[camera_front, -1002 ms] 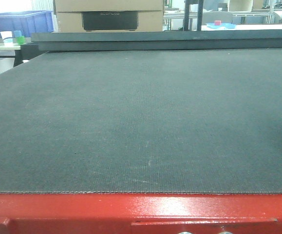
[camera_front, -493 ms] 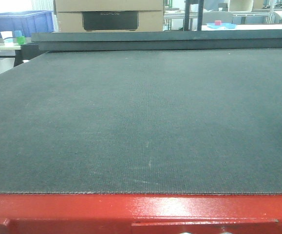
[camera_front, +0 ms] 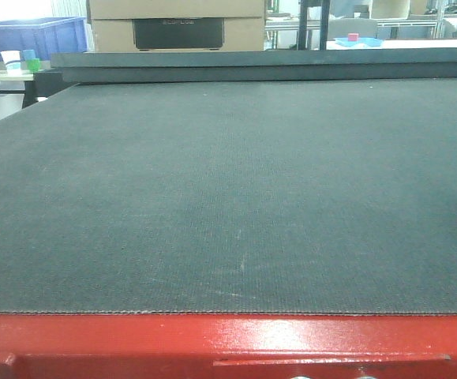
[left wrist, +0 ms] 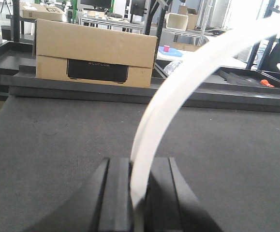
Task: Grab PVC pipe and place in blue bin
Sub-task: 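Drive the base away from the table holding both clamps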
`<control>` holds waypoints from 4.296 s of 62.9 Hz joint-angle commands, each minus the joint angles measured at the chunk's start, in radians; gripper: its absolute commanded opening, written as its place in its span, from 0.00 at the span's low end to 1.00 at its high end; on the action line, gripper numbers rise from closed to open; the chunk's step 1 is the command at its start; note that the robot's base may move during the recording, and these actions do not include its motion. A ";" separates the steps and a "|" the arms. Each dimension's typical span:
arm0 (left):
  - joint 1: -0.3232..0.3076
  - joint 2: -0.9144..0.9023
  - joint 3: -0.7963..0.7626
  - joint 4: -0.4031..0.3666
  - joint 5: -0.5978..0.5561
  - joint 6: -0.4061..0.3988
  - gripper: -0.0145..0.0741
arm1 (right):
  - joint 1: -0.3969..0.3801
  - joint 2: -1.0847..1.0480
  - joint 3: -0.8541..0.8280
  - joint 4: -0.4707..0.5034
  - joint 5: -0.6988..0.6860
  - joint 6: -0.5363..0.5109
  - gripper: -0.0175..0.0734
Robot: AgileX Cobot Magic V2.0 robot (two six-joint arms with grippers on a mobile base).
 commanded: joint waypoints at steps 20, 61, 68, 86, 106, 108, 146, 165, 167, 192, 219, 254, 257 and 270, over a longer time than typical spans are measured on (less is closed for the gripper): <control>0.002 -0.006 -0.001 -0.007 -0.028 -0.006 0.04 | 0.000 -0.006 0.003 -0.010 -0.017 -0.004 0.01; 0.002 -0.006 -0.001 -0.007 -0.028 -0.006 0.04 | 0.000 -0.006 0.003 -0.010 -0.017 -0.004 0.01; 0.002 -0.006 -0.001 -0.007 -0.028 -0.006 0.04 | 0.000 -0.006 0.003 -0.010 -0.017 -0.004 0.01; 0.002 -0.006 -0.001 -0.007 -0.028 -0.006 0.04 | 0.000 -0.006 0.003 -0.010 -0.017 -0.004 0.01; 0.002 -0.006 -0.001 -0.007 -0.028 -0.006 0.04 | 0.000 -0.006 0.003 -0.010 -0.017 -0.004 0.01; 0.002 -0.006 -0.001 -0.007 -0.028 -0.006 0.04 | 0.000 -0.006 0.003 -0.010 -0.017 -0.004 0.01; 0.002 -0.005 -0.001 -0.007 -0.030 -0.006 0.04 | -0.004 -0.008 0.003 -0.010 -0.017 -0.004 0.01; 0.002 -0.007 -0.001 -0.007 -0.030 -0.006 0.04 | -0.004 -0.008 0.003 -0.010 -0.019 -0.004 0.01; 0.002 -0.007 -0.001 -0.007 -0.030 -0.006 0.04 | -0.004 -0.008 0.003 -0.010 -0.019 -0.004 0.01; 0.002 -0.007 -0.001 -0.007 -0.030 -0.006 0.04 | -0.004 -0.008 0.003 -0.010 -0.023 -0.004 0.01; 0.002 -0.007 -0.001 -0.007 -0.030 -0.006 0.04 | -0.004 -0.008 0.003 -0.010 -0.023 -0.004 0.01; 0.002 -0.007 -0.001 -0.007 -0.030 -0.006 0.04 | -0.004 -0.008 0.003 -0.010 -0.023 -0.004 0.01; 0.002 -0.007 -0.001 -0.007 -0.030 -0.006 0.04 | -0.004 -0.008 0.003 -0.010 -0.023 -0.004 0.01; 0.002 -0.007 -0.001 -0.007 -0.032 -0.006 0.04 | -0.004 -0.008 0.003 -0.010 -0.023 -0.004 0.01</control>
